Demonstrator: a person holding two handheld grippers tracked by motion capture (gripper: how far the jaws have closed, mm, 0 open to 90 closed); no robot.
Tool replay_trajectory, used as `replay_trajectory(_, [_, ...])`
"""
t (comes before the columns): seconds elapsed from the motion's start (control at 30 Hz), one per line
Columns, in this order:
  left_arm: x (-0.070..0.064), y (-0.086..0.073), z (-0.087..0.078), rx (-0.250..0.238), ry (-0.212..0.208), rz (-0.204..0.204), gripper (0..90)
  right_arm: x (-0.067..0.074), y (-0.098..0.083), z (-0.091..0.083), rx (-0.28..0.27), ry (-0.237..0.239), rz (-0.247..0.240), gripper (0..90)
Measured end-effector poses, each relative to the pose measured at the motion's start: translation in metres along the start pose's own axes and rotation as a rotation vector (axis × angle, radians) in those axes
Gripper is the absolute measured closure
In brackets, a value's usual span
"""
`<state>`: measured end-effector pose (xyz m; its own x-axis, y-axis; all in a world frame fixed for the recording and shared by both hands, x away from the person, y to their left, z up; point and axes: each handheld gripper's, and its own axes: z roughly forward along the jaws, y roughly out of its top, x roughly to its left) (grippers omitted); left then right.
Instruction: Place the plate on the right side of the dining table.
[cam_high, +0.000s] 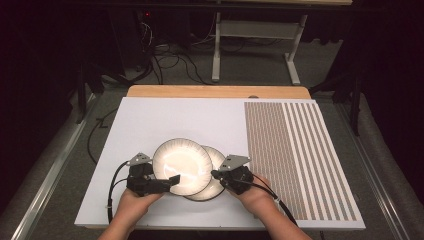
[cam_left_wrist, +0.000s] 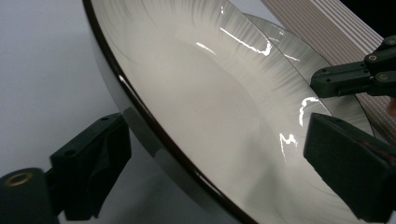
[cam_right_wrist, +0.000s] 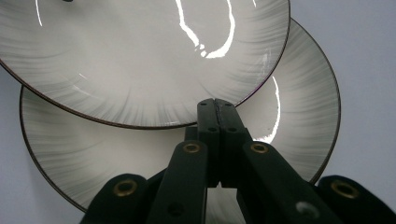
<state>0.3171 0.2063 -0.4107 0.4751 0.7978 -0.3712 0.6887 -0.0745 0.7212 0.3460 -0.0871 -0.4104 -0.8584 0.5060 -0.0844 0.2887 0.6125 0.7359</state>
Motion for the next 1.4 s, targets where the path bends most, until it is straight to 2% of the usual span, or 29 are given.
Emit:
replay_trajectory(0.07, [-0.0002, 0.0012, -0.0018, 0.012, -0.003, -0.015, 15.5, -0.0001, 0.0002, -0.0001, 0.003, -0.002, -0.001, 90.0])
replay_trajectory(0.17, [-0.0009, 0.0011, -0.0027, 0.017, -0.005, -0.012, 21.1, -0.0001, 0.0003, -0.0001, 0.003, -0.001, -0.001, 90.0])
replay_trajectory(0.3, [-0.0002, 0.0006, -0.0060, -0.008, -0.022, -0.039, 34.6, 0.0009, 0.0003, -0.0002, 0.004, -0.008, -0.002, 90.0])
replay_trajectory(0.47, [0.0020, 0.0003, -0.0063, 0.011, -0.012, -0.053, 49.1, 0.0013, 0.0002, -0.0002, 0.003, -0.011, -0.004, 90.0])
replay_trajectory(0.5, [0.0025, 0.0000, -0.0064, 0.009, -0.007, -0.068, 50.0, 0.0011, 0.0003, -0.0001, 0.003, -0.012, -0.009, 90.0])
replay_trajectory(0.6, [0.0022, 0.0002, -0.0063, 0.011, -0.001, -0.075, 52.0, 0.0014, 0.0003, -0.0002, 0.004, -0.014, -0.009, 90.0])
replay_trajectory(0.77, [0.0038, 0.0003, -0.0087, -0.008, -0.018, -0.107, 59.3, 0.0015, 0.0002, -0.0005, 0.009, -0.014, -0.017, 90.0])
replay_trajectory(0.93, [0.0038, -0.0004, -0.0085, -0.017, -0.017, -0.117, 61.1, 0.0025, -0.0002, -0.0007, 0.013, -0.024, -0.010, 90.0])
replay_trajectory(1.03, [0.0035, -0.0005, -0.0103, -0.042, -0.003, -0.117, 64.2, 0.0018, -0.0003, -0.0023, 0.017, -0.028, -0.014, 90.0])
replay_trajectory(1.4, [0.0034, -0.0010, -0.0106, -0.059, -0.007, -0.121, 67.9, 0.0002, -0.0008, -0.0069, 0.000, -0.040, -0.007, 90.0])
